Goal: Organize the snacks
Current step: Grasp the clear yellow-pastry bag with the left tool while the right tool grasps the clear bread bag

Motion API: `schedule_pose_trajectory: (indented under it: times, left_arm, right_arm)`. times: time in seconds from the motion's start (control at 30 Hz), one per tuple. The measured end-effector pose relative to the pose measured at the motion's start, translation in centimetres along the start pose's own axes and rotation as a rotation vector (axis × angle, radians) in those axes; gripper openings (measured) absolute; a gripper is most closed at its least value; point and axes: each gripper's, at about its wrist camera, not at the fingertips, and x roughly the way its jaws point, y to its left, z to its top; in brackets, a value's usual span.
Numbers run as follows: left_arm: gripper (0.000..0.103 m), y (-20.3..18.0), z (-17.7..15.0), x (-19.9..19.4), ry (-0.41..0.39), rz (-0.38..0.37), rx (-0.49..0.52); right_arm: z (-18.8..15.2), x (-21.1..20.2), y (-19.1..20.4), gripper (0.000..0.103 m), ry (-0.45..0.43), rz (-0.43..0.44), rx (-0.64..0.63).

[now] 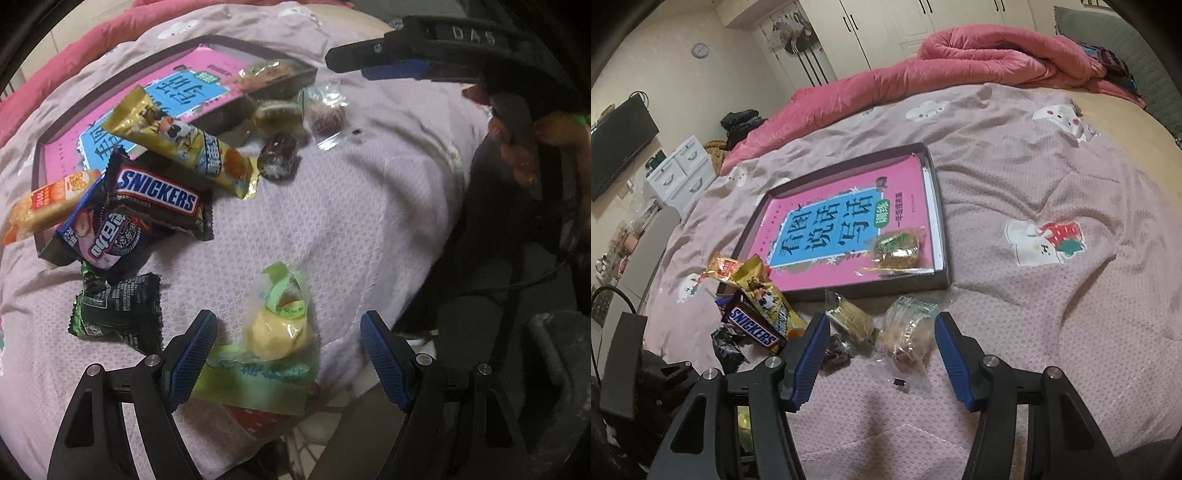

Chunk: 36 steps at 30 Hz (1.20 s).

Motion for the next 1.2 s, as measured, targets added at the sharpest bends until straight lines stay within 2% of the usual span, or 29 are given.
schedule_pose_trajectory:
  times: [0.1,0.27,0.47,0.53,0.6,0.83,1.0,1.2]
  left_arm:
    - [0.075,0.2,-0.1,0.5,0.007,0.002,-0.007]
    - [0.054,0.8,-0.1,0.6,-0.005,0.015,-0.030]
    - [0.040,1.2,-0.1,0.6,-0.014,0.009,-0.040]
    - [0.039,1.3,0.1,0.6,-0.016,0.007,-0.042]
    - [0.039,1.6,0.3,0.6,-0.023,0.001,-0.052]
    - [0.039,3.2,0.6,-0.6,-0.076,-0.054,-0.102]
    - [0.039,3.6,0.5,-2.1,-0.134,-0.069,-0.122]
    - [0.039,3.7,0.4,-4.1,-0.201,-0.033,-0.138]
  right_arm:
    - [-0.2,0.7,-0.2,0.059,0.032,-0.013,0.007]
    - [-0.6,2.1,0.0,0.059,0.081,-0.037,-0.013]
    - [-0.6,4.0,-0.6,0.044,0.120,-0.034,0.026]
    - [-0.4,4.5,-1.3,0.040,0.122,-0.024,0.063]
    - [-0.2,5.0,-1.8,0.039,0.125,-0.008,0.091]
    - [-0.2,5.0,-1.3,0.036,0.119,-0.012,0.062]
    - [-0.1,3.1,-1.8,0.036,0.064,0.003,0.081]
    - [0.2,1.0,-1.9,0.036,0.000,0.019,0.094]
